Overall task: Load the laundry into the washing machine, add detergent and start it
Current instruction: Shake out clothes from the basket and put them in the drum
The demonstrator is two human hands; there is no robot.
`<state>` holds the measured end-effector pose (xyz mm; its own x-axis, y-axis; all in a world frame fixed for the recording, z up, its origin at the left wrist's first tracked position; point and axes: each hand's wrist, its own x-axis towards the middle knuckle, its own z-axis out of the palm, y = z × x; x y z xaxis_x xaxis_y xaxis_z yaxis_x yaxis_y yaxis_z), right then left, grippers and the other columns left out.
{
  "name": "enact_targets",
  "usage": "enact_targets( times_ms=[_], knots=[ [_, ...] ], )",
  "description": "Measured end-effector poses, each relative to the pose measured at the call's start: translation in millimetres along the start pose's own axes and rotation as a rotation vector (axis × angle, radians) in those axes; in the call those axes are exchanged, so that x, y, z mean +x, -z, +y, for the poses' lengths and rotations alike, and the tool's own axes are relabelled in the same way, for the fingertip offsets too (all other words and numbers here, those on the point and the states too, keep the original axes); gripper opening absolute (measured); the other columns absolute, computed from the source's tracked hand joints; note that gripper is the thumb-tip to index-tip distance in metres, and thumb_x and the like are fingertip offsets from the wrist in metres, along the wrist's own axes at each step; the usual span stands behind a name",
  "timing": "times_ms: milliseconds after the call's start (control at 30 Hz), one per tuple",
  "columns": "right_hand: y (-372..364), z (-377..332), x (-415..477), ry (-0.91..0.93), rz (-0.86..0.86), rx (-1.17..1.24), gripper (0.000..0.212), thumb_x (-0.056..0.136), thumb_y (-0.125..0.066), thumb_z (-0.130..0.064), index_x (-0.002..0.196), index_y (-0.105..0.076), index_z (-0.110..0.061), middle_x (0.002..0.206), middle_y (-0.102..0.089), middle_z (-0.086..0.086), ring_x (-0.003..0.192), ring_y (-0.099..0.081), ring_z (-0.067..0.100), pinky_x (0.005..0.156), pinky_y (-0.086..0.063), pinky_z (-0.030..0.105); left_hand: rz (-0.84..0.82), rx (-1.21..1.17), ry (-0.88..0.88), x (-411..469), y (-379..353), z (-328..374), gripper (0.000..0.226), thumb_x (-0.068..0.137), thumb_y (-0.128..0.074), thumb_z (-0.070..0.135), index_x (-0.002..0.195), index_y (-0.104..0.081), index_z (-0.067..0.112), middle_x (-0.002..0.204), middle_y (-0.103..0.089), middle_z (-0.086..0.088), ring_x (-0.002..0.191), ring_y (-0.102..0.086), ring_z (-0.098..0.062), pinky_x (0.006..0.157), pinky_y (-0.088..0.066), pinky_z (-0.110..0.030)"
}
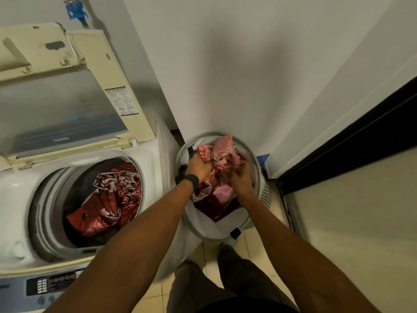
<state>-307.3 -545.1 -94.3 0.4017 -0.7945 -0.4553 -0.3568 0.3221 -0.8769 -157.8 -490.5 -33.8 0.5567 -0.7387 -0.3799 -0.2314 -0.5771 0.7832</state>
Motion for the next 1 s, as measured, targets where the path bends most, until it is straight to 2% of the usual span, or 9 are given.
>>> enact_targets(
  times_ms=[67,133,200,267,367,567,733,833,1000],
  knots=[
    [-8.1,45.4,1.2,-0.082,-0.079,-0.266,0.071,0.088,-0.062,-0.052,0.144,-0.047,-0.011,0.124,-0.065,0.006,0.108,-0.065,0.024,0.095,-0.054,0.041,-0.012,0.042,0.052,3.6,-4.8,-9.4,0.028,0.096,-0.064,0.025,0.124,-0.069,0.019,0.124,-0.071,-0.008,0.114,-0.064,-0.029,0.101,-0.049,-0.034],
    [-15.9,74.3,-4.1,-0.064,-0.13,-0.575,0.037,0.095,-0.055,-0.028,0.109,-0.064,0.005,0.094,-0.069,0.011,0.087,-0.07,0.021,0.076,-0.054,0.03,0.033,0.053,0.1,4.0,-9.6,-22.1,0.037,0.089,-0.064,0.04,0.121,-0.069,0.023,0.12,-0.072,-0.005,0.111,-0.066,-0.028,0.101,-0.052,-0.038],
    [-25.5,100.2,-9.4,-0.05,-0.345,-0.863,0.033,0.104,-0.042,-0.012,0.118,-0.063,0.009,0.114,-0.069,0.022,0.108,-0.069,0.027,0.091,-0.049,0.029,0.058,0.047,0.125,-1.0,-13.8,-29.1,0.037,0.09,-0.067,0.034,0.123,-0.069,0.017,0.119,-0.073,-0.01,0.112,-0.066,-0.03,0.101,-0.053,-0.042],
    [-33.7,117.1,-14.3,-0.133,-0.567,-1.07,0.04,0.108,-0.045,-0.022,0.143,-0.054,-0.004,0.144,-0.056,0.016,0.135,-0.051,0.032,0.111,-0.038,0.038,0.039,0.051,0.136,-3.2,-19.3,-38.3,0.03,0.093,-0.069,0.018,0.12,-0.069,0.005,0.117,-0.072,-0.018,0.111,-0.066,-0.034,0.099,-0.053,-0.044],
    [-40.8,123.1,-14.8,-0.168,-0.481,-1.161,0.043,0.102,-0.056,-0.038,0.141,-0.056,-0.02,0.142,-0.058,0.008,0.137,-0.049,0.031,0.112,-0.042,0.043,-0.037,0.021,0.169,-9.2,-20.4,-52.2,0.026,0.088,-0.071,0.015,0.109,-0.069,0.001,0.107,-0.073,-0.019,0.103,-0.069,-0.035,0.094,-0.056,-0.048],
    [-37.0,91.0,-15.1,-0.044,-0.259,-0.729,0.033,0.099,-0.065,-0.027,0.113,-0.069,0.002,0.109,-0.072,0.024,0.102,-0.068,0.04,0.085,-0.051,0.042,-0.25,0.096,0.167,-24.4,-8.4,-64.7,0.076,0.085,-0.08,0.013,0.152,-0.045,0.014,0.149,-0.055,-0.008,0.136,-0.051,-0.025,0.113,-0.038,-0.031],
    [-16.3,37.3,-29.0,0.022,-0.211,-0.173,0.044,0.084,-0.069,-0.033,0.127,-0.059,-0.034,0.126,-0.067,0.01,0.113,-0.065,0.031,0.097,-0.054,0.053,-0.23,-0.036,0.108,-37.1,9.1,-48.3,0.095,0.077,-0.079,0.037,0.159,-0.032,0.026,0.146,-0.054,0.007,0.135,-0.051,-0.017,0.114,-0.039,-0.034],
    [-9.3,-11.1,-41.8,0.075,-0.104,0.008,0.03,0.09,-0.069,-0.032,0.12,-0.064,-0.032,0.121,-0.07,0.002,0.114,-0.067,0.024,0.097,-0.056,0.047,-0.251,-0.05,0.024,-48.9,21.1,-43.2,0.11,0.077,-0.081,0.037,0.161,-0.01,0.035,0.145,-0.049,0.011,0.132,-0.051,-0.013,0.115,-0.042,-0.036],
    [1.5,-92.3,-55.4,0.088,0.04,0.063,0.009,0.097,-0.064,-0.007,0.097,-0.072,-0.002,0.084,-0.07,0.006,0.08,-0.069,0.016,0.061,-0.049,0.008,-0.169,0.156,-0.127,-81.9,23.8,-21.8,0.077,0.079,-0.086,0.045,0.141,-0.041,0.029,0.136,-0.049,0.004,0.122,-0.054,-0.016,0.098,-0.045,-0.028]
  ],
)
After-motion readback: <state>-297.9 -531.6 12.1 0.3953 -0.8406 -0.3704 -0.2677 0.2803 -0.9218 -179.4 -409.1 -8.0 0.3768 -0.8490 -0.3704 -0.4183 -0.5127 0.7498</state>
